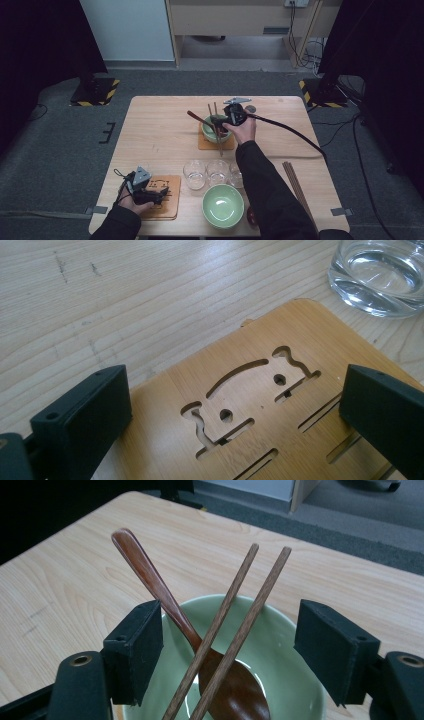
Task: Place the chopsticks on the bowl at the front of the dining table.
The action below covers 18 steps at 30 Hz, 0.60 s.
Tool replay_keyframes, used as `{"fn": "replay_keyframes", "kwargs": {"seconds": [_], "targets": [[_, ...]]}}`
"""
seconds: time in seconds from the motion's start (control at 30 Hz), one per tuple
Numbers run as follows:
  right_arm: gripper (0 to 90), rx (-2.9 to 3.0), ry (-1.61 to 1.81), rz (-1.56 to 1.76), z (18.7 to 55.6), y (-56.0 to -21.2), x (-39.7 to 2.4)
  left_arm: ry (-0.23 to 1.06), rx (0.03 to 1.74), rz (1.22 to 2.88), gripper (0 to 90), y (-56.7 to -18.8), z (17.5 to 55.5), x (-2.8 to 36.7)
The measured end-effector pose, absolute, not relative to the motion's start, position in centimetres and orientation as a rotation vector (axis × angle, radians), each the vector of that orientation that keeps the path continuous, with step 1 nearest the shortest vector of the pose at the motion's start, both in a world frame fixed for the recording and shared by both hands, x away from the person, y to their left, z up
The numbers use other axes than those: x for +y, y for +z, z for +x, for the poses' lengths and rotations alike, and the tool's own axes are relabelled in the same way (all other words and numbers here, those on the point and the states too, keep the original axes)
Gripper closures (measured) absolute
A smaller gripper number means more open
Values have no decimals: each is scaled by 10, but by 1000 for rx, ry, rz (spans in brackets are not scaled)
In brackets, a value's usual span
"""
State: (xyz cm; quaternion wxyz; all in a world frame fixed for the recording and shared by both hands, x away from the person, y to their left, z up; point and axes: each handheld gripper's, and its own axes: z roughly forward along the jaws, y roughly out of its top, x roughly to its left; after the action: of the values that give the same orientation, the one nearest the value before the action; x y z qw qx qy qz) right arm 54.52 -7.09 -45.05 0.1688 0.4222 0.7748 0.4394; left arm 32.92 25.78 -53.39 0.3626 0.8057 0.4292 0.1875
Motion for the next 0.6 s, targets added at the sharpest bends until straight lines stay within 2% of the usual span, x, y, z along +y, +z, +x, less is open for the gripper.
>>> {"fn": "replay_keyframes", "kwargs": {"seconds": [0.6], "targets": [[243,2174,1140,1212,555,-469,-63,481,1106,2073,0,-534,329,258]]}}
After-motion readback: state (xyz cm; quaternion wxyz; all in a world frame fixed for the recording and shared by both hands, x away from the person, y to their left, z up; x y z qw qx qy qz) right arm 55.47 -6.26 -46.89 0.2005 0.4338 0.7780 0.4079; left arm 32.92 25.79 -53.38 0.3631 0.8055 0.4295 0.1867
